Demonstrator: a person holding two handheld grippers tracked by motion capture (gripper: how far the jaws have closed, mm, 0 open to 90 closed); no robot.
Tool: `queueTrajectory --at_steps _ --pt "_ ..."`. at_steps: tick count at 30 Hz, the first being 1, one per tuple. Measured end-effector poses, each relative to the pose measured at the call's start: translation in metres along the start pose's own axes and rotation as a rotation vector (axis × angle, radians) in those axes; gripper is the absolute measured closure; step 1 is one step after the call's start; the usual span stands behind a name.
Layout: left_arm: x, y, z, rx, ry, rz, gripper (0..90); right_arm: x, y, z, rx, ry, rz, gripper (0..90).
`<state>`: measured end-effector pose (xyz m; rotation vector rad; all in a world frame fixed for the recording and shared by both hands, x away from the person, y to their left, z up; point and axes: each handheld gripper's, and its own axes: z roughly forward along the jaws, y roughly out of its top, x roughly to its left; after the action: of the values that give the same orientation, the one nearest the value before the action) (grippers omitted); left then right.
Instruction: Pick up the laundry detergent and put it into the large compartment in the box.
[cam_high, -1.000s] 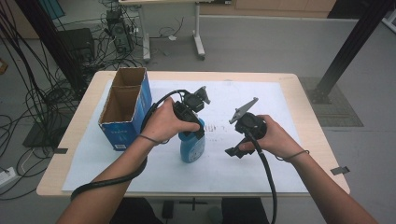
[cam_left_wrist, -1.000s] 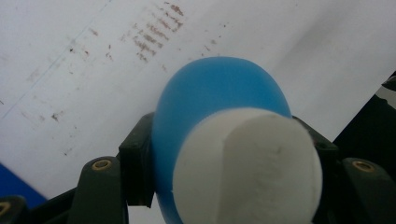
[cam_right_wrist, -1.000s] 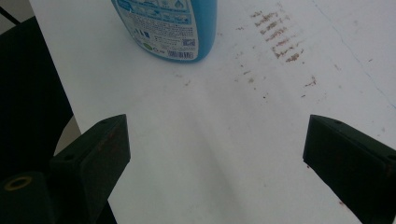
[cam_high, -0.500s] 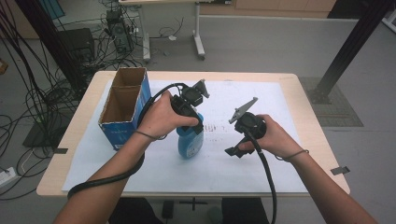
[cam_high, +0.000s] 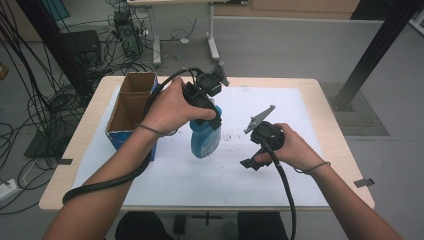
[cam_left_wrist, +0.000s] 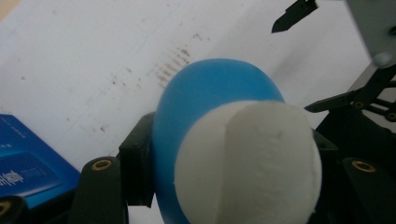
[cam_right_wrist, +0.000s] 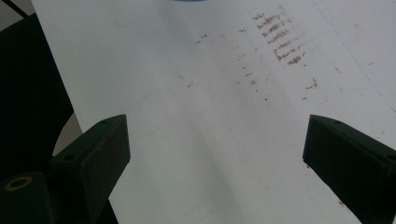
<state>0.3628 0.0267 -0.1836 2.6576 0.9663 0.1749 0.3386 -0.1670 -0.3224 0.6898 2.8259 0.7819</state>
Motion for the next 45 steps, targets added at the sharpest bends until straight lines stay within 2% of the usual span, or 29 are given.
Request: queueTrajectory --at_steps 3,16,28,36,45 --pt "-0.003 0.005 -0.011 -0.005 0.0 0.008 37.7 0.001 0.001 0.0 0.0 0.0 0.001 7.1" --pt "-0.001 0.016 -0.037 -0.02 -0.005 -0.001 37.7 0.003 0.005 -0.001 -0.001 -0.001 -0.006 7.1" --pt "0.002 0.024 -0.06 -0.033 -0.01 -0.029 37.7 0.004 0.007 -0.002 0.002 -0.005 -0.012 7.0" --pt "0.009 0.033 -0.084 -0.056 -0.013 -0.054 37.7 0.004 0.008 -0.002 0.004 -0.005 -0.017 7.1" --pt "0.01 0.04 -0.102 -0.071 -0.01 -0.062 37.7 0.004 0.011 -0.001 0.008 -0.002 -0.023 7.1"
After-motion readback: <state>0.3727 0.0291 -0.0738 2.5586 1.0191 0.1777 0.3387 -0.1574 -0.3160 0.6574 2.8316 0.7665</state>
